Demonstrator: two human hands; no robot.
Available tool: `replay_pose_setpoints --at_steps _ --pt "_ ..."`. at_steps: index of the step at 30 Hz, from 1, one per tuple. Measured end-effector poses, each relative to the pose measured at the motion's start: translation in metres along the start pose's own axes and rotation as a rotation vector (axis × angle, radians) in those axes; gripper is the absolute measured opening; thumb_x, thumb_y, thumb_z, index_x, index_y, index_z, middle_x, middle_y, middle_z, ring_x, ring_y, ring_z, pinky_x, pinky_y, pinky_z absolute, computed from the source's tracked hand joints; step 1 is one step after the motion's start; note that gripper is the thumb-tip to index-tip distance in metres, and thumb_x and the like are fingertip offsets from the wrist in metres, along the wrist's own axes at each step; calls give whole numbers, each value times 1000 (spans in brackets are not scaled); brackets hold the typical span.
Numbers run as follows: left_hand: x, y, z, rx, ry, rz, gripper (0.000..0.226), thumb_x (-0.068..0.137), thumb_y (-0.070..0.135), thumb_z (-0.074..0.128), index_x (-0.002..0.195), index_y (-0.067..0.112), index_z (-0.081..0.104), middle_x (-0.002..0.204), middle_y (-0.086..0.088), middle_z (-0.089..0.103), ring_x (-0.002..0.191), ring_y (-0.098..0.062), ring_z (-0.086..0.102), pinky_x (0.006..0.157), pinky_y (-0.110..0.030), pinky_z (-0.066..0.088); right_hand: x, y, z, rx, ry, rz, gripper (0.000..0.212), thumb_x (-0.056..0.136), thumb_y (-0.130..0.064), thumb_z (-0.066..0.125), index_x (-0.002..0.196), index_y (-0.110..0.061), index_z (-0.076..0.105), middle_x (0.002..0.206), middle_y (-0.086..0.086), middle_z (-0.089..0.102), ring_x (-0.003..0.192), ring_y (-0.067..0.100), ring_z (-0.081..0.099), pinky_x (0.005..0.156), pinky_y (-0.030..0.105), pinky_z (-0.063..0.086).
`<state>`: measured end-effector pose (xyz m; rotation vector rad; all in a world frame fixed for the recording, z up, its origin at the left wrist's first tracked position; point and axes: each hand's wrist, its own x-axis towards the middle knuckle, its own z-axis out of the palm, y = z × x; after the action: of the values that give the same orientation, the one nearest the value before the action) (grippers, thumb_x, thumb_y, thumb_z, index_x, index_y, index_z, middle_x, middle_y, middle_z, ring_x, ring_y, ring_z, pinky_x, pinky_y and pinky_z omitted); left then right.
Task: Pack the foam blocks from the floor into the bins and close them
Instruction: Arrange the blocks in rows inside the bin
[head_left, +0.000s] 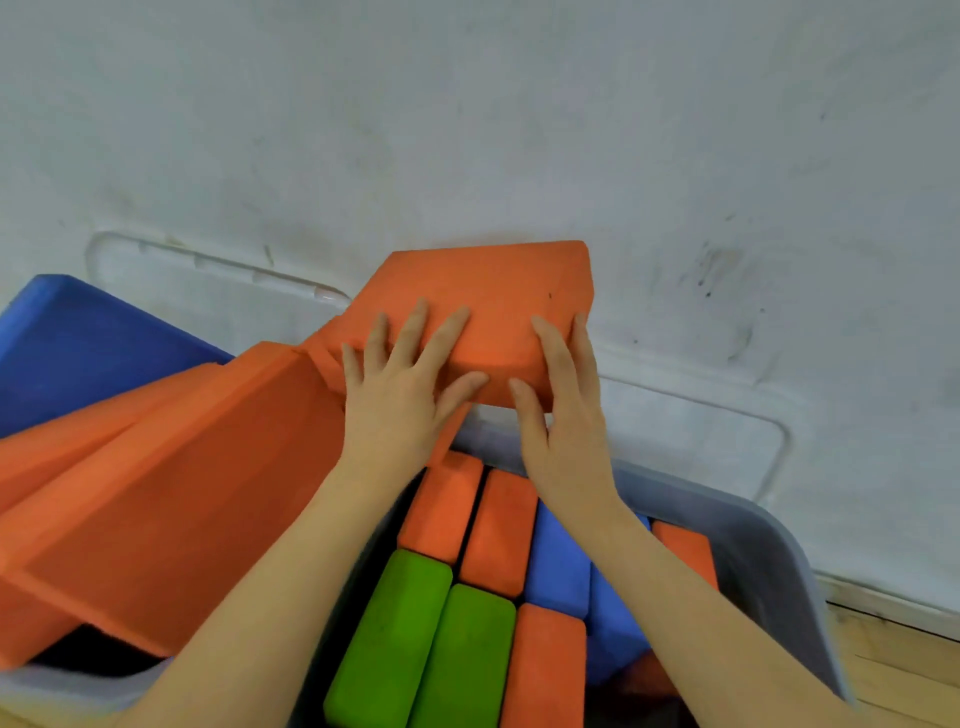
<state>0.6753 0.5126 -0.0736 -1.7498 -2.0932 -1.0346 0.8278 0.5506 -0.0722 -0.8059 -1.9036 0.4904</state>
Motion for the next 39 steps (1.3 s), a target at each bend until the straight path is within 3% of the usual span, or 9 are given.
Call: replay_pose_setpoints --at_steps 3,8,13,17,22,27,32,37,39 --pt "-13 25 0 -58 -30 44 64 87 68 22 140 35 36 142 -7 46 123 -42 46 100 -60 34 -11 -7 -31 -93 43 -38 47 90 -39 45 135 -41 32 155 9 17 143 21 18 115 29 21" --pt "-46 55 11 -126 -59 67 54 88 63 27 138 42 31 142 -4 47 123 -38 47 92 -48 39 -38 -8 -58 -137 119 44 39 84 -46 55 122 -38 45 148 6 28 134 21 31 107 35 35" --pt "-45 66 29 -299 -155 91 57 86 57 37 139 36 40 142 4 46 125 -18 48 99 -43 39 -43 0 -70 -230 191 36 43 85 -40 53 127 -33 49 146 6 34 132 22 32 97 2 23" --pt "-51 55 53 -384 -204 142 53 90 53 38 140 35 38 144 7 44 124 -13 50 91 -43 47 -42 10 -55 -306 132 143 60 81 -45 47 139 -30 42 144 3 37 130 20 31 78 25 46" --pt "-50 37 49 -493 -184 134 53 90 48 46 137 24 46 137 6 51 121 -8 51 94 -40 46 -36 10 -45 -319 80 110 57 83 -52 49 137 -36 44 153 5 23 140 27 22 86 32 41" --pt "-59 2 42 -315 -104 -50 52 90 54 35 131 27 53 133 4 54 121 -19 51 96 -47 42 -44 -1 -37 -353 96 -65 50 82 -43 56 129 -29 52 143 6 43 133 34 37 67 32 50" --pt "-65 -3 49 -116 -185 -607 66 88 62 42 145 31 28 139 -14 36 120 -39 42 94 -48 39 -46 -4 -30 -451 129 -171 42 79 -45 60 115 -23 68 128 3 59 123 31 50 59 35 56" --pt "-56 -20 67 109 -193 -442 74 87 62 45 149 34 15 158 -7 8 105 -44 48 86 -46 42 -40 1 -17 -407 147 -150 46 80 -50 60 119 -26 60 132 4 53 123 31 51 67 35 53" --pt "-51 -31 73 214 -158 -298 78 78 58 63 144 30 34 153 -10 26 90 -42 53 74 -42 46 -37 4 -12 -388 147 -155 47 80 -49 60 122 -28 57 133 2 48 125 29 48 69 33 50"
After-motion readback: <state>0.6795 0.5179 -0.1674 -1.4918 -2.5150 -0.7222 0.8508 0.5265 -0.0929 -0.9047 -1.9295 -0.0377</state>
